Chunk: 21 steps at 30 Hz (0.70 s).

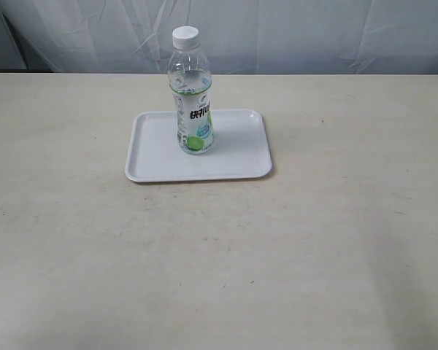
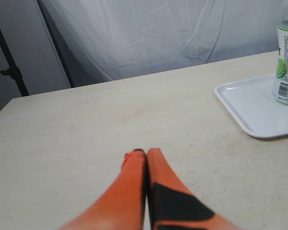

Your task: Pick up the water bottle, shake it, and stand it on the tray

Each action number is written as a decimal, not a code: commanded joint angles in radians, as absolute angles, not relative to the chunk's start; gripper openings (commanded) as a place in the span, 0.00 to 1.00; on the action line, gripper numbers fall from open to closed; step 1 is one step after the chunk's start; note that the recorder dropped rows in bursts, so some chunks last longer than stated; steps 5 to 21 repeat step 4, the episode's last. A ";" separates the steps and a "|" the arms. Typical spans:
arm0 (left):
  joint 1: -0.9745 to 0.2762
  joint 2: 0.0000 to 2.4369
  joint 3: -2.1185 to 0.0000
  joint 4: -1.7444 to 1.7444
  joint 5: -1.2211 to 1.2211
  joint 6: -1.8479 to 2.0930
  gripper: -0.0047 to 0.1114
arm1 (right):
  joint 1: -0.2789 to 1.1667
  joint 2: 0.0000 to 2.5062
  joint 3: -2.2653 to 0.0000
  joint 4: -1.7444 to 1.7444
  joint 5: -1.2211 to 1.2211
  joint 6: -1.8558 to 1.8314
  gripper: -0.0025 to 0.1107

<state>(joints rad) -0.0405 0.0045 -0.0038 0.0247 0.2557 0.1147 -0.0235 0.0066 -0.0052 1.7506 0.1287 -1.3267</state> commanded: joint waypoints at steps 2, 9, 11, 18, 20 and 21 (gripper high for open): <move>-0.041 0.000 0.000 0.021 0.246 0.112 0.04 | -0.027 0.000 0.000 1.744 0.129 -1.334 0.04; -0.041 0.000 0.000 0.021 0.246 0.112 0.04 | -0.027 0.000 0.000 1.744 0.129 -1.334 0.04; -0.041 0.000 0.000 0.021 0.246 0.112 0.04 | -0.027 0.000 0.000 1.744 0.129 -1.334 0.04; -0.041 0.000 0.000 0.021 0.246 0.112 0.04 | -0.027 0.000 0.000 1.744 0.129 -1.334 0.04; -0.041 0.000 0.000 0.021 0.246 0.112 0.04 | -0.027 0.000 0.000 1.744 0.129 -1.334 0.04; -0.041 0.000 0.000 0.021 0.246 0.112 0.04 | -0.027 0.000 0.000 1.744 0.129 -1.334 0.04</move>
